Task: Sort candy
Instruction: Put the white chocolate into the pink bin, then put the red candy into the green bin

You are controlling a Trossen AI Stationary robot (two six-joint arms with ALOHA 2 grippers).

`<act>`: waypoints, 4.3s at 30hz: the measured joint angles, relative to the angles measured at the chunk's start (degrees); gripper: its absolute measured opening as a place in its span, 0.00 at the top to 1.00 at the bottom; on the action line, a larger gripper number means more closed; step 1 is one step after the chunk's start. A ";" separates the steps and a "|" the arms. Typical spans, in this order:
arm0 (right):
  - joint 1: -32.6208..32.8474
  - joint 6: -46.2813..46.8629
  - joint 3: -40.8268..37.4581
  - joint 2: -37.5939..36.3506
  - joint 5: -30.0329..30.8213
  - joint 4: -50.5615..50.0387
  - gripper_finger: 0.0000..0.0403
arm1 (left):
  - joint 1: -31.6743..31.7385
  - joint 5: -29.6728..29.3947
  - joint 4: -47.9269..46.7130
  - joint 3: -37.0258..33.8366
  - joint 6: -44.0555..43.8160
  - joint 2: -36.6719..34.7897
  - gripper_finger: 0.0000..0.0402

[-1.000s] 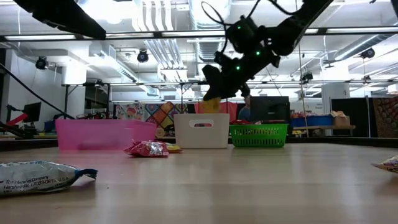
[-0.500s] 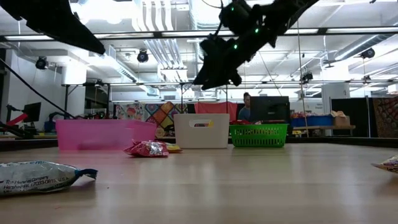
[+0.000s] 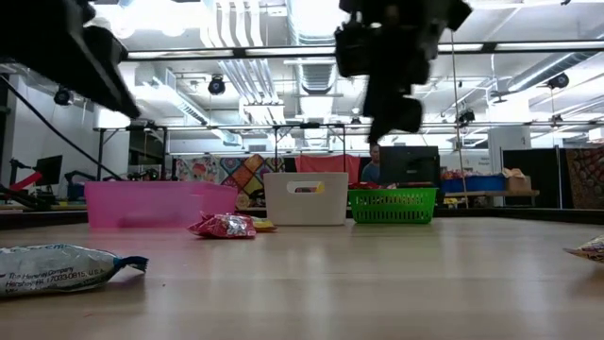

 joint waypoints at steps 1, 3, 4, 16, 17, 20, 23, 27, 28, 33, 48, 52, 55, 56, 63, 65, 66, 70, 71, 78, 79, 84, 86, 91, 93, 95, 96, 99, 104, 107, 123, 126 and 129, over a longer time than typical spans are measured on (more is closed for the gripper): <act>1.40 1.38 0.00 0.00 0.05 -1.84 0.51 | 0.00 2.52 -0.02 0.55 0.53 0.72 0.48; 4.08 4.29 0.00 0.00 0.06 -4.35 0.51 | 0.00 7.56 0.04 2.17 1.11 2.28 0.48; 5.42 5.56 0.00 0.00 0.04 -5.29 0.51 | -0.06 9.81 0.24 2.96 1.12 3.11 0.47; 17.94 11.37 -0.05 0.00 4.70 -8.09 0.51 | -5.86 14.78 12.03 8.20 -4.95 17.33 0.47; 18.64 11.37 -0.07 0.00 5.35 -8.10 0.51 | -6.00 14.33 12.62 8.48 -6.44 18.50 0.47; 20.51 12.39 -0.07 0.00 5.72 -8.09 0.51 | -6.16 14.14 12.88 9.31 -11.55 22.76 0.47; 22.22 14.32 -0.11 0.00 7.56 -8.11 0.51 | -6.14 14.07 14.58 11.09 -12.59 26.23 0.47; 23.82 15.89 -0.13 0.00 8.55 -8.08 0.51 | -6.16 14.03 14.99 13.76 -11.14 28.19 0.47; 24.13 16.49 -0.13 0.00 8.59 -8.10 0.51 | -6.23 14.09 14.88 13.97 -11.11 28.39 0.47; 25.30 19.17 -0.17 0.00 10.24 -8.09 0.51 | -7.27 15.42 16.83 13.05 -13.55 29.21 0.47; 25.68 20.82 -0.22 0.33 12.73 -8.08 0.51 | -7.77 14.93 17.12 11.49 -17.79 30.44 0.67; 25.69 19.35 -0.22 0.33 12.81 -8.08 0.51 | -7.89 14.97 17.40 11.49 -18.13 30.15 0.82; 25.75 17.98 -0.22 0.33 13.36 -8.08 0.51 | -7.89 15.07 17.43 11.49 -18.09 29.54 0.92; 25.78 17.45 -0.22 0.33 13.96 -8.06 0.51 | -7.89 15.25 17.22 11.46 -17.70 29.18 0.94; 25.79 14.27 -0.73 0.35 14.80 -7.91 0.51 | -7.87 14.31 8.33 11.40 -17.14 22.09 0.99; 25.79 13.78 -0.88 0.35 15.14 -7.91 0.51 | -7.58 12.02 4.76 11.40 -17.23 18.92 0.99; 25.79 13.73 -0.92 0.37 15.17 -7.86 0.51 | -7.25 10.76 2.59 11.40 -17.27 17.10 0.99; 25.79 12.42 -0.96 0.37 15.67 -7.72 0.51 | -4.31 6.35 -8.77 11.40 -18.52 10.57 0.99; 25.79 11.97 -0.96 0.37 15.75 -7.51 0.51 | -3.32 5.55 -11.63 11.40 -18.51 9.03 0.99; 25.62 8.16 -0.98 0.37 20.15 -4.96 0.51 | 11.51 -0.22 -28.12 11.24 -10.58 -0.22 0.99; 25.62 7.66 -0.98 0.37 21.09 -4.67 0.51 | 14.61 -0.86 -28.89 11.13 -8.05 -1.37 0.99; 25.62 7.04 -0.98 0.37 26.03 -4.35 0.51 | 33.15 -1.12 -27.16 8.72 6.46 -5.81 0.99; 25.62 7.04 -0.98 0.37 27.88 -4.32 0.51 | 40.98 -0.10 -23.97 6.74 12.30 -6.89 0.99; 25.59 6.84 -0.98 0.37 31.15 -3.29 0.51 | 59.81 9.71 -8.05 -0.01 25.11 -7.73 0.99; 25.51 6.45 -0.98 0.37 31.23 -2.47 0.51 | 66.05 14.65 -0.94 -2.94 28.00 -7.26 0.98; 25.51 6.32 -0.98 0.37 31.23 -1.60 0.51 | 70.93 16.54 4.35 -5.20 28.41 -6.56 0.97; 25.51 6.30 -0.98 0.37 31.23 -1.27 0.51 | 72.94 16.81 5.60 -5.97 28.41 -6.19 0.96; 25.51 6.36 -0.98 0.37 31.21 -1.33 0.51 | 76.86 16.83 6.96 -6.86 28.82 -5.08 0.92; 25.36 6.10 -0.98 0.37 31.21 -0.63 0.51 | 78.47 16.72 7.22 -6.92 30.90 -4.13 0.82; 25.04 5.64 -0.98 0.37 31.21 0.23 0.51 | 78.42 16.73 7.27 -6.35 31.80 -3.99 0.75; 24.16 9.27 -0.98 0.37 30.55 0.77 0.51 | 62.54 23.11 5.73 -5.16 32.74 -9.53 0.62; 24.20 8.23 -0.98 0.37 29.71 0.75 0.51 | 54.27 23.15 5.86 -5.17 32.74 -10.63 0.63; 24.04 8.00 -0.98 0.37 28.59 0.72 0.51 | 45.17 23.19 6.84 -5.21 32.71 -10.81 0.63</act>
